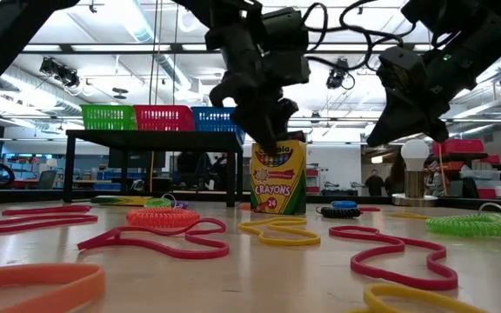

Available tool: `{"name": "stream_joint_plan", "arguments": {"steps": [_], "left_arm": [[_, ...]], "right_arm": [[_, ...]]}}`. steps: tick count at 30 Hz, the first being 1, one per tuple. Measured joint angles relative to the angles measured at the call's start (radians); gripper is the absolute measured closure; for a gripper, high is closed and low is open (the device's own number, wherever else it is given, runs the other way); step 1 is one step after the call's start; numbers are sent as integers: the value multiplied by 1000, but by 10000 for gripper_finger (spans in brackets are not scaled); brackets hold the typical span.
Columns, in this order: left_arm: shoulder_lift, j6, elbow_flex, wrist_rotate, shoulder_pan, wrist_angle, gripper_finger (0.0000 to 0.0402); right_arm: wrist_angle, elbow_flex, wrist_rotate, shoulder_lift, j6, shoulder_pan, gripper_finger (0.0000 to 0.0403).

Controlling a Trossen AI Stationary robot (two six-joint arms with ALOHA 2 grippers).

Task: Pick & Place Office Desk Supplies
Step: Put the big box of crayons into the blue bin on the shelf

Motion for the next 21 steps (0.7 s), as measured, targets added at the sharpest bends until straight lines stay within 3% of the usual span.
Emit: {"name": "stream_joint_plan", "arguments": {"steps": [6,15,21], "left_arm": [[13,4,0,-2,1,-1,254],[11,2,1,-1,2,-7,281],[-24,9,58,23,14,-96,308]], "right_arm": [[0,0,0,0,-7,0,387],[0,0,3,0,-7,0,387],[0,0,7,0,-7,-1,387]]}}
